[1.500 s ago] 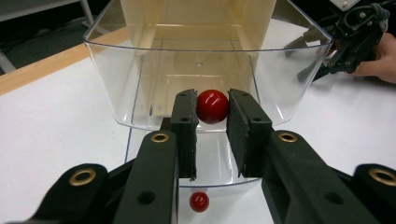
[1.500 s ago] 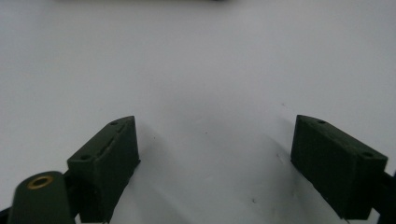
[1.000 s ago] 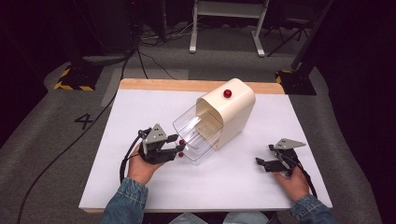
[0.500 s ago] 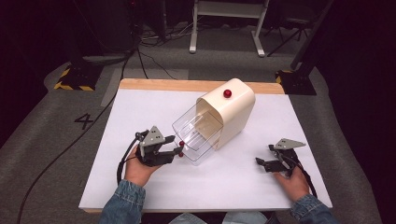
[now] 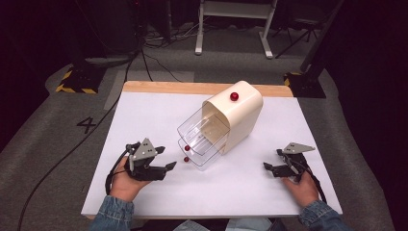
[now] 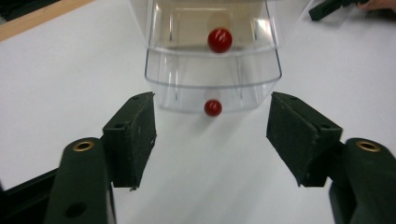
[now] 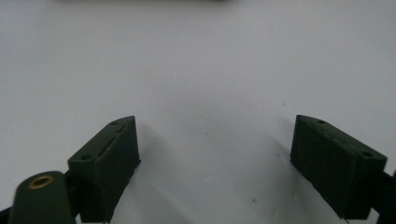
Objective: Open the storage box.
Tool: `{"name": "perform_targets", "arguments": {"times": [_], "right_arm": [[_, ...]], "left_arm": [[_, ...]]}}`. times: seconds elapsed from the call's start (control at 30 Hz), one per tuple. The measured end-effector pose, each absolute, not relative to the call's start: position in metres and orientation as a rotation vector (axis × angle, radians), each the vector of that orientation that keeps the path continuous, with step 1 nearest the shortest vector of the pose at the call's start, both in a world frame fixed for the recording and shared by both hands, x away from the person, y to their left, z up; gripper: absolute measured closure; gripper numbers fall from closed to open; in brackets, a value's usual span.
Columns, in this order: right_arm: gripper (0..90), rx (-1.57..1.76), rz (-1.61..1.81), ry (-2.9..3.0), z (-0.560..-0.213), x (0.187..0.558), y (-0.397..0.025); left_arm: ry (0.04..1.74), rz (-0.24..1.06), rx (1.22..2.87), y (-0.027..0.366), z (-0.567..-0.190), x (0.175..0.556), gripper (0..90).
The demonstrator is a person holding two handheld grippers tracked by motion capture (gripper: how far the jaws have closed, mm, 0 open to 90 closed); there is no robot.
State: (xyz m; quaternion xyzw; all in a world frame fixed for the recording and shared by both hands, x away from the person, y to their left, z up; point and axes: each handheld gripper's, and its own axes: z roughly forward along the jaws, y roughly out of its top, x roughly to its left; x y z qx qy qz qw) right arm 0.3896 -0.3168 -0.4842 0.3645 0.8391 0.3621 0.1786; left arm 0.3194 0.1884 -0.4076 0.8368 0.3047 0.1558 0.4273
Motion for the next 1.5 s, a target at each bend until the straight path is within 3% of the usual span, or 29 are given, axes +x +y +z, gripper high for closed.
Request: {"name": "perform_targets", "arguments": {"times": [0.47, 1.0, 1.2, 1.3, 1.5], "right_arm": [[15.5, 1.03, 1.024, 2.373, -0.484, 0.389, -0.317], [15.5, 1.028, 1.023, 2.372, -0.484, 0.389, -0.317], [15.4, 1.026, 1.022, 2.372, -0.484, 0.389, -0.317], [15.5, 1.027, 1.023, 2.371, -0.484, 0.389, -0.317], [15.4, 1.025, 1.021, 2.371, -0.484, 0.389, -0.317]], "left_arm": [[0.921, 0.384, 2.127, 0.234, -0.442, 0.319, 28.5], [1.048, 0.346, 2.238, 0.244, -0.471, 0.327, 26.9], [1.058, 0.376, 2.235, 0.249, -0.477, 0.326, 21.1], [1.058, 0.383, 2.197, 0.253, -0.482, 0.326, 13.5], [1.055, 0.39, 2.203, 0.252, -0.482, 0.326, 12.5]]}}
